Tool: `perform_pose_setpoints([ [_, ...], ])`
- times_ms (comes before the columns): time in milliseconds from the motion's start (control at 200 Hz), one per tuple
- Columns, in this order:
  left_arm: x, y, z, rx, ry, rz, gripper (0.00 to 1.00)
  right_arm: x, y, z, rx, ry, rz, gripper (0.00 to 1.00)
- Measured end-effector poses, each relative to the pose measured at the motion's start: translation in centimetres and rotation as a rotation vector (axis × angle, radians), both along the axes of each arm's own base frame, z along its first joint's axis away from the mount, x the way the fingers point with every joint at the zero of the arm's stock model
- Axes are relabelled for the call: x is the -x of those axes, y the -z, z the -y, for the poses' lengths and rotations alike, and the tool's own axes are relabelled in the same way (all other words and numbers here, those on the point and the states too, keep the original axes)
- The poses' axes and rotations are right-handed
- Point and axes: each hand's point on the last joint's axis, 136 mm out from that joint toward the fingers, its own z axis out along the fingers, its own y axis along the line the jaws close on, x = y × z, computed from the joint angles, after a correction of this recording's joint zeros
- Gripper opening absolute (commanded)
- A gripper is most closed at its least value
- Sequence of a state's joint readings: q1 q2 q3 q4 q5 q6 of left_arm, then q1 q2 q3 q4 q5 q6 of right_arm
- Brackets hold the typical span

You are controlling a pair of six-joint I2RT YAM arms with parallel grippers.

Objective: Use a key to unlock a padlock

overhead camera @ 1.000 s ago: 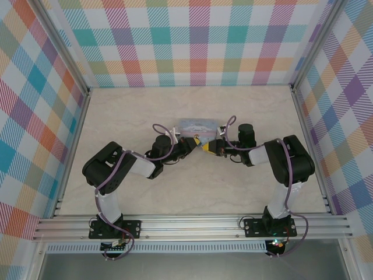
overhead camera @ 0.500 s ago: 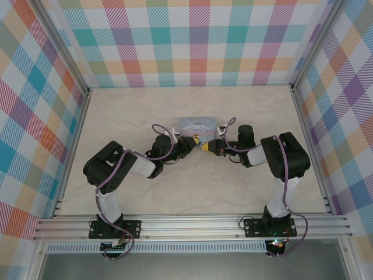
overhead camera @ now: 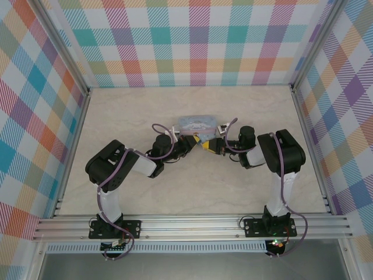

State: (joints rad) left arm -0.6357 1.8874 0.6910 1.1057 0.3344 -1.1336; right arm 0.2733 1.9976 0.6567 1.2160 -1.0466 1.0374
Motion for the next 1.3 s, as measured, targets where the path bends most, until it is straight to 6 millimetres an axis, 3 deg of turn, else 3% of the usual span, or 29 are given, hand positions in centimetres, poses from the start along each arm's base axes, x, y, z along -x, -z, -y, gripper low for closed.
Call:
perform_pose_setpoints([
  [670, -0.3, -1.0, 0.0, 0.024, -0.01, 0.043, 0.0, -0.2, -1.4, 0.0, -0.016, 0.017, -0.025, 0.04],
  [1300, -0.3, -0.5, 0.2, -0.011, 0.017, 0.059, 0.0, -0.3, -0.7, 0.1, -0.01, 0.021, -0.032, 0.04],
])
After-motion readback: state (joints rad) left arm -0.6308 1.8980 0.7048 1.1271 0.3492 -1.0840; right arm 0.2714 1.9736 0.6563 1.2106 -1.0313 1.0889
